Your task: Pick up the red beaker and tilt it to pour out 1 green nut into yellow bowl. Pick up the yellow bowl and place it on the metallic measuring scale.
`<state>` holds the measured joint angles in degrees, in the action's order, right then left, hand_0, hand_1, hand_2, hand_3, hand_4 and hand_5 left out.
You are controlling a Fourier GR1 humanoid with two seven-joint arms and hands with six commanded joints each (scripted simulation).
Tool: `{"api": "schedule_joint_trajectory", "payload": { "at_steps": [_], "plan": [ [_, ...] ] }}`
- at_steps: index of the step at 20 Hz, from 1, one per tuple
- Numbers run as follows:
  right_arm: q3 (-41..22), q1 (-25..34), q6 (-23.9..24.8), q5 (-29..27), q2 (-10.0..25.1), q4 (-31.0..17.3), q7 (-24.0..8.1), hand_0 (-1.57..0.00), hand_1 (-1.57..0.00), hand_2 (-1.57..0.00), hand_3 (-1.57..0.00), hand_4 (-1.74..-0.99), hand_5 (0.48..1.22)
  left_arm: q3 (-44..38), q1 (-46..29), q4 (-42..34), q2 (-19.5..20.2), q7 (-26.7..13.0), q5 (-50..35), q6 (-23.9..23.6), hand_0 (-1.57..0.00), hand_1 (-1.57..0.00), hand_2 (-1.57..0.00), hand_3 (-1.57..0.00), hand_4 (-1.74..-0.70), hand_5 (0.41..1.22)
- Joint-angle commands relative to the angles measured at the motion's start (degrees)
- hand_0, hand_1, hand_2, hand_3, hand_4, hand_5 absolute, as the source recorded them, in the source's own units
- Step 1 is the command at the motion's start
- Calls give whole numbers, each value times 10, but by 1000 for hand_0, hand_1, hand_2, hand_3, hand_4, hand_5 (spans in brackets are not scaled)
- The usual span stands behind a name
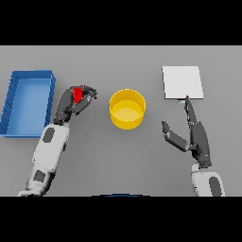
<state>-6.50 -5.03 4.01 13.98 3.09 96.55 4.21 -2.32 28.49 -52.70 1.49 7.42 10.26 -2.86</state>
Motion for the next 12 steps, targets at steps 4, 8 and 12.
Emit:
{"api": "schedule_joint_trajectory", "payload": {
  "at_steps": [4,8,12],
  "plan": [
    [1,0,1,-3,-3,2,-3,1,1,1,1,-1257,643,-6,-2,-6,-7,11,-6,-11,-1449,-1454,-1458,-1414,-1590,1151],
    [-2,0,6,6,-4,-4,3,1,1,1,1,-1258,646,-16,2,-40,-11,18,-36,-28,-1521,-1523,-1525,-1507,-1679,1122],
    [0,-4,5,7,2,2,8,1,1,1,1,-1263,654,17,0,-92,3,-5,-20,-33,-1551,-1551,-1552,-1545,-1716,1114]
  ]
}}
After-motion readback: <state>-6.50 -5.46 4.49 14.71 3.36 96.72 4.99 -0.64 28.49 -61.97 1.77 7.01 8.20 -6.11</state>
